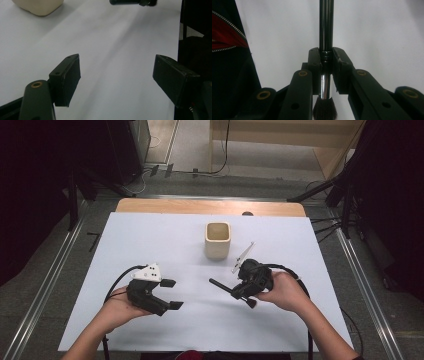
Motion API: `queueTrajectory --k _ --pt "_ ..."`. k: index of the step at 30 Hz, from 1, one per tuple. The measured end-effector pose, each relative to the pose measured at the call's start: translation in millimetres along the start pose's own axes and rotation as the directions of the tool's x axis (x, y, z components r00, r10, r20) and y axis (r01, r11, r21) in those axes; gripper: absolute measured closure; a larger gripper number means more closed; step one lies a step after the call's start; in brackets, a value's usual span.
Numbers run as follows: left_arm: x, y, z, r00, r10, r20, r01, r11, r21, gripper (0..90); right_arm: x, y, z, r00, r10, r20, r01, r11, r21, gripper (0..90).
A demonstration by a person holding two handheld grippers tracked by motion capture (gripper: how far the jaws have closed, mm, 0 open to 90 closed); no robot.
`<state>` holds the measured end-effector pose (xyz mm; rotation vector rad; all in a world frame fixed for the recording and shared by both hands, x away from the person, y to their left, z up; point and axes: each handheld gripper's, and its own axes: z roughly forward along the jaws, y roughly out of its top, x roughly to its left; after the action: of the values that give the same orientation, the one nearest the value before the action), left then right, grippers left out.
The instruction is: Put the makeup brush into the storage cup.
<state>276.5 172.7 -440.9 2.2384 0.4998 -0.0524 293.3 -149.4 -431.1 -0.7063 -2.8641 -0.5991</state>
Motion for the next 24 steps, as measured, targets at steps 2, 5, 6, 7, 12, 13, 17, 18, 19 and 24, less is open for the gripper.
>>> queueTrajectory --k 2,5,6,7,12,13,17,18,19,24 --pt "0.6 1.8 1.1 1.0000 0.003 0.003 -0.003 1.0000 0.007 22.6 1.2 2.3 1.6 0.9998 -0.017 0.007 0.017 1.000 0.022 79.5" --pt "0.9 3.8 3.7 1.0000 0.000 0.009 0.000 0.9998 0.019 22.4 1.9 5.3 3.3 0.9991 -0.041 0.012 0.041 0.998 0.050 79.5" --pt "0.7 4.6 4.6 1.0000 0.001 0.009 -0.002 0.9997 0.023 22.3 2.5 6.5 4.1 0.9988 -0.048 0.010 0.047 0.998 0.052 79.5" --pt "0.2 5.8 6.0 0.9999 0.004 0.017 -0.004 0.9997 0.025 22.3 3.6 8.7 4.5 0.9976 -0.067 0.015 0.066 0.995 0.071 79.5" --pt "0.6 9.6 8.3 0.9996 0.007 0.026 -0.008 0.9995 0.031 22.4 7.1 14.3 6.1 0.9952 -0.097 0.016 0.095 0.990 0.109 79.5" --pt "0.8 10.4 9.0 0.9996 0.005 0.028 -0.006 0.9995 0.032 22.3 8.0 15.4 6.3 0.9946 -0.103 0.016 0.100 0.988 0.115 79.5" --pt "1.0 12.5 13.5 0.9991 0.001 0.042 -0.003 0.9988 0.048 22.4 9.2 19.2 6.4 0.9903 -0.138 0.013 0.136 0.983 0.123 79.5" --pt "1.0 12.5 13.5 0.9991 0.001 0.042 -0.003 0.9988 0.048 22.4 9.2 19.2 6.4 0.9903 -0.138 0.013 0.136 0.983 0.123 79.5" --pt "1.2 13.1 15.1 0.9988 0.004 0.049 -0.007 0.9987 0.050 22.4 9.6 20.7 6.6 0.9890 -0.147 0.019 0.143 0.981 0.131 79.5" --pt "1.5 15.5 16.9 0.9986 0.006 0.053 -0.009 0.9981 0.060 22.4 10.8 24.5 8.8 0.9837 -0.178 0.020 0.174 0.974 0.147 79.4"
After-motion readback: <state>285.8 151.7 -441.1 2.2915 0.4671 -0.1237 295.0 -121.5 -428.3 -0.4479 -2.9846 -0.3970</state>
